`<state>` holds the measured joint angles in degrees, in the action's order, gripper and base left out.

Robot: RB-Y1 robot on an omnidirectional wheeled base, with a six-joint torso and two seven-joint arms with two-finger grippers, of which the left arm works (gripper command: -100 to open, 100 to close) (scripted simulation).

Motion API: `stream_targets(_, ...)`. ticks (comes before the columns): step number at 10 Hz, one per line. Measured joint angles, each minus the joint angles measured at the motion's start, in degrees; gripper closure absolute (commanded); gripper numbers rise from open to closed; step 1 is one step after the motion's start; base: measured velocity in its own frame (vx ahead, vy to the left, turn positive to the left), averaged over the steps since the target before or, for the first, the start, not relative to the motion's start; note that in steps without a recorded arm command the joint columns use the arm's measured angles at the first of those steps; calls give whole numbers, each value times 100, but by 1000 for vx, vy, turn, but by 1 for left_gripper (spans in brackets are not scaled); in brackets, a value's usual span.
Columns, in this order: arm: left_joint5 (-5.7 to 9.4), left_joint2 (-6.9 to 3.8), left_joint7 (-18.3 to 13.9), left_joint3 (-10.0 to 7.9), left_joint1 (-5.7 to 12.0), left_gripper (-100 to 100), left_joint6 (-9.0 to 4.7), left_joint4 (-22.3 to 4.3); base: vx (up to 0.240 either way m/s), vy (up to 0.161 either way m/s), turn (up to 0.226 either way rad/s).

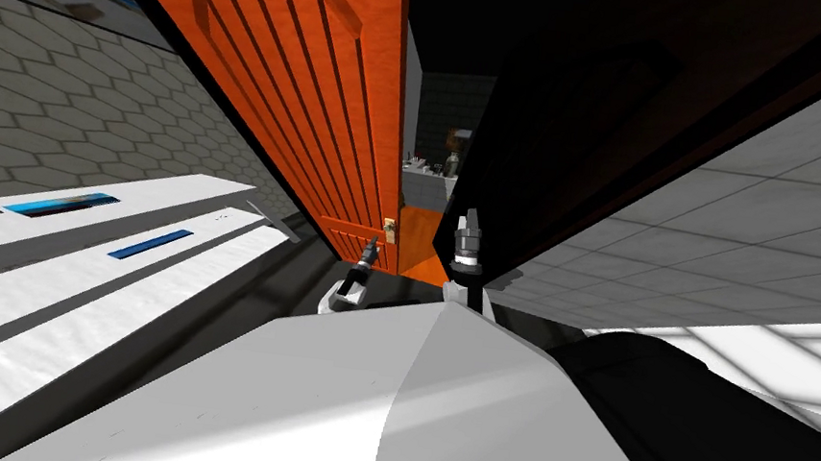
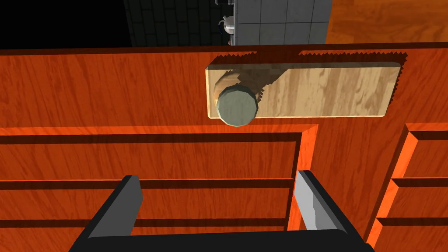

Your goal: Push the door open

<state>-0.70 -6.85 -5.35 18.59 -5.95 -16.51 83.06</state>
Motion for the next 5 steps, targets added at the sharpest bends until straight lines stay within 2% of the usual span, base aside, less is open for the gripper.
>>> stream_targets(2,0,5,-23,55,94,-100,61,-170,49,62,-38)
stream_targets(3,-1,6,-23,58,96,-100,65,-179,115,-13,-27)
stream_targets(5,2,31,-15,22,144,-100,50,-251,204,-73,-29)
